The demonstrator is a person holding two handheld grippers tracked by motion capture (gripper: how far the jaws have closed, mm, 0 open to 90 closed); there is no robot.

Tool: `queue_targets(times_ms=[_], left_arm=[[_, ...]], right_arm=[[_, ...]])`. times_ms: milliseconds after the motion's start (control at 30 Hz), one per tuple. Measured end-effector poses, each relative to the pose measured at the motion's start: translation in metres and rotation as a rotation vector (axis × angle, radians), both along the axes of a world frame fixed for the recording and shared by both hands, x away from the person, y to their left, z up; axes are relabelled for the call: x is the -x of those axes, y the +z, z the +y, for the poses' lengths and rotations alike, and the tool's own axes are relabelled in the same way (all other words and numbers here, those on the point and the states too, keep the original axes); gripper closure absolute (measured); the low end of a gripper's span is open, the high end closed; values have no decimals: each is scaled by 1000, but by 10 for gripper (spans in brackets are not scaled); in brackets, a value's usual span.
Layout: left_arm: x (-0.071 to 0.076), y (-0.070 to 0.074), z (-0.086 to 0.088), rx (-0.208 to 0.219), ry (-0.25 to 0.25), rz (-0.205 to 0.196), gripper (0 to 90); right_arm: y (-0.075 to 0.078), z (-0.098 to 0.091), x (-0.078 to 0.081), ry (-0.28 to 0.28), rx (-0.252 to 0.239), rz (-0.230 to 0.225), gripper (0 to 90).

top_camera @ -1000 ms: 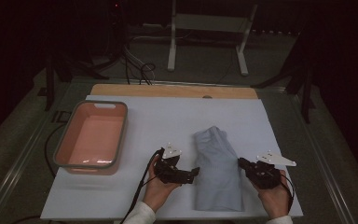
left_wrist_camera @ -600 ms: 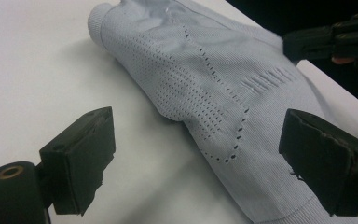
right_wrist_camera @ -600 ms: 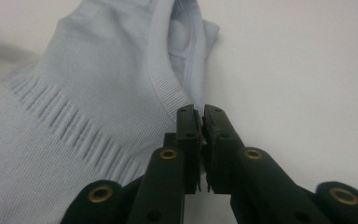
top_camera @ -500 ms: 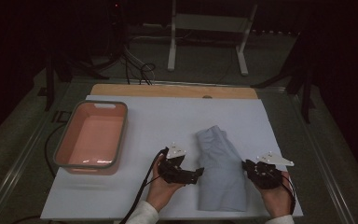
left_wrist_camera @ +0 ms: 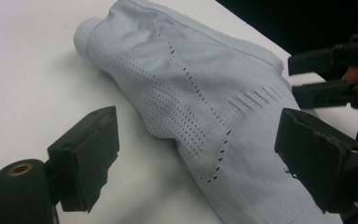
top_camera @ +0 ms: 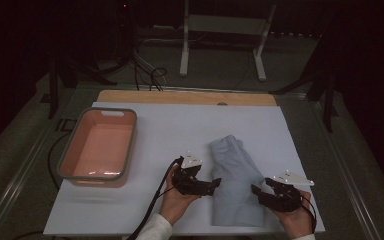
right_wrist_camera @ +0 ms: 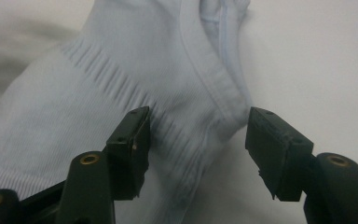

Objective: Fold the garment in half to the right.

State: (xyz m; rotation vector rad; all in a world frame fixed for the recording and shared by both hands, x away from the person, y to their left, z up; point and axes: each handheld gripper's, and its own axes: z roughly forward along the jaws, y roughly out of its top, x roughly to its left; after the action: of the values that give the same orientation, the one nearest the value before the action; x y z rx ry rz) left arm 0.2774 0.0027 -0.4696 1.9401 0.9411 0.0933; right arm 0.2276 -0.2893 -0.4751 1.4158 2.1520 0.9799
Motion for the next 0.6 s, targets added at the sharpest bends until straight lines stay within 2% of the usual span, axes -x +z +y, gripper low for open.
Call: queue_targets(times_ms=[133,233,300,367,533,600], left_arm=[[-1,-2,-4,-11,-3,4,165],[-3,-5,-8,-9,-8,14,168],[-4,-8,-12,-20,-14,23,168],[-3,-12,-16,-25,-16,28,167],[-6,-18,-24,-32,-24,44,167],[-7,-20,-26,-39,-29,51,170]], right_arm=[[-5,-2,4,16,-7,29,439],[-9,0,6,35,7,49,485],[-12,1,7,56,22,70,561],[-13,1,7,62,28,75,579],[-15,5,7,84,50,91,722],[-16,5,7,87,53,99,747]])
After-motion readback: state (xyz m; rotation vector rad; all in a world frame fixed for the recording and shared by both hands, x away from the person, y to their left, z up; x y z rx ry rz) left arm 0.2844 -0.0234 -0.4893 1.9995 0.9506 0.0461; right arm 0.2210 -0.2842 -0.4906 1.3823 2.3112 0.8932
